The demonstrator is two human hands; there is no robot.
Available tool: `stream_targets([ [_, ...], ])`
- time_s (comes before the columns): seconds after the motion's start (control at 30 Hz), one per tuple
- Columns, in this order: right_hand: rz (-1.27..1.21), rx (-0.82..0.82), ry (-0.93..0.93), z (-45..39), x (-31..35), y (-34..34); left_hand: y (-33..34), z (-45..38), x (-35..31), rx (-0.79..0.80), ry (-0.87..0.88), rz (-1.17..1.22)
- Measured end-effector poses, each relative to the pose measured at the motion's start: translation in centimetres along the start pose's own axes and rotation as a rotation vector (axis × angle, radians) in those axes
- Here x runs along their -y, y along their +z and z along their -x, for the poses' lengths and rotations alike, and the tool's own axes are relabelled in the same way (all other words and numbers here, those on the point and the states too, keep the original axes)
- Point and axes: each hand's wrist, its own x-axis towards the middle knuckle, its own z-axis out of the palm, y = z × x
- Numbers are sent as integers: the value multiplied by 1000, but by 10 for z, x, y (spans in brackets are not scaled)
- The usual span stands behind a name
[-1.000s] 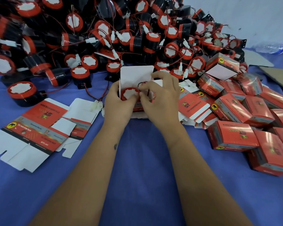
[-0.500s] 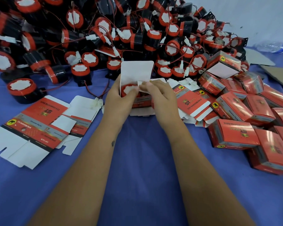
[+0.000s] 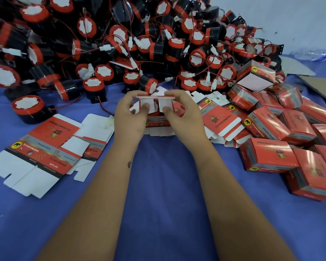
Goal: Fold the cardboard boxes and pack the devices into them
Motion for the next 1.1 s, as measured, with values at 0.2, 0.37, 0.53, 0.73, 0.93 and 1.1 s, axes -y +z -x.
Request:
stream_targets([
  [0.2,-327,50,152,2,-4,-3,-2,0,-5,-55,-171,166],
  [0.37,-3,55,44,1,-9,1,-7,-3,-6,42,-212,193],
  [0.53,95,91,-10,0,-11,-2,-9,-1,-3,190,-15,-118],
  [0.73,120,66,-18,-2,-13,0,-10,-1,0,192,90,-244],
  [0.93,67,-7,-54,0,-11,3,-8,1,-2,83,116,-268],
  [1.1,-98,-19,21,1,-6,1,-9,2,-3,78,64,-151],
])
